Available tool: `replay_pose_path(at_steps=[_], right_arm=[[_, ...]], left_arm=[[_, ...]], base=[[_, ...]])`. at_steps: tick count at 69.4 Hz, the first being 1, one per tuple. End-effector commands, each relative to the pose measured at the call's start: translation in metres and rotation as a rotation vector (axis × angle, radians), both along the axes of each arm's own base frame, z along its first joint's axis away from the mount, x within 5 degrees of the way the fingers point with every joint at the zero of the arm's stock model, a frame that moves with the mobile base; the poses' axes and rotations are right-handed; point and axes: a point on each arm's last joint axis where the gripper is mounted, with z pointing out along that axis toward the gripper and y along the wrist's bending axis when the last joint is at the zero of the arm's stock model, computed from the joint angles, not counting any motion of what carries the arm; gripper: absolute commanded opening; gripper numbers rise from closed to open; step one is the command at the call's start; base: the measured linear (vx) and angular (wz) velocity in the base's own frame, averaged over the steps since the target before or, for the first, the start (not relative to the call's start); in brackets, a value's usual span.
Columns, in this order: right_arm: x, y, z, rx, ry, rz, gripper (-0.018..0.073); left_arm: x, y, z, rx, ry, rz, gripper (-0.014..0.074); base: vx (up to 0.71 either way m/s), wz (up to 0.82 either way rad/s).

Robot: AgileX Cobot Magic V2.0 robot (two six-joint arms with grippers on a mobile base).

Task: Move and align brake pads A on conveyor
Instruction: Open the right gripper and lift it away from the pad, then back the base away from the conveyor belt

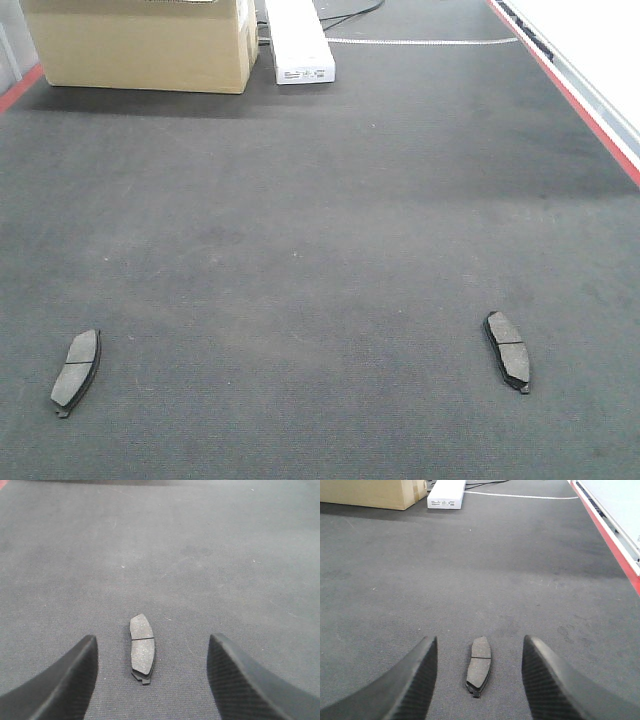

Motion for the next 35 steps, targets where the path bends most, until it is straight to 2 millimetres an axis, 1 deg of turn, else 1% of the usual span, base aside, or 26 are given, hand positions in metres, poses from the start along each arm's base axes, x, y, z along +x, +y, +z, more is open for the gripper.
replay_pose_path(at_steps=[1, 19, 35], right_arm=[[0.0016, 0.0, 0.0146, -0.005, -0.093, 0.001, 0.0379], [0.0016, 0.0, 0.0146, -0.005, -0.093, 0.001, 0.0379], [0.0016, 0.0, 0.0146, -0.005, -0.093, 0.001, 0.0379]], left_arm=[[0.003, 0.0001, 0.0151, -0.014, -0.097, 0.006, 0.0443], [0.0033, 0.0001, 0.015, -0.014, -0.094, 0.006, 0.0443], [0.0039, 0.0001, 0.0147, -0.014, -0.091, 0.006, 0.0443]], base=[[0.0, 0.0], [-0.03, 0.0], [-0.23, 0.0]])
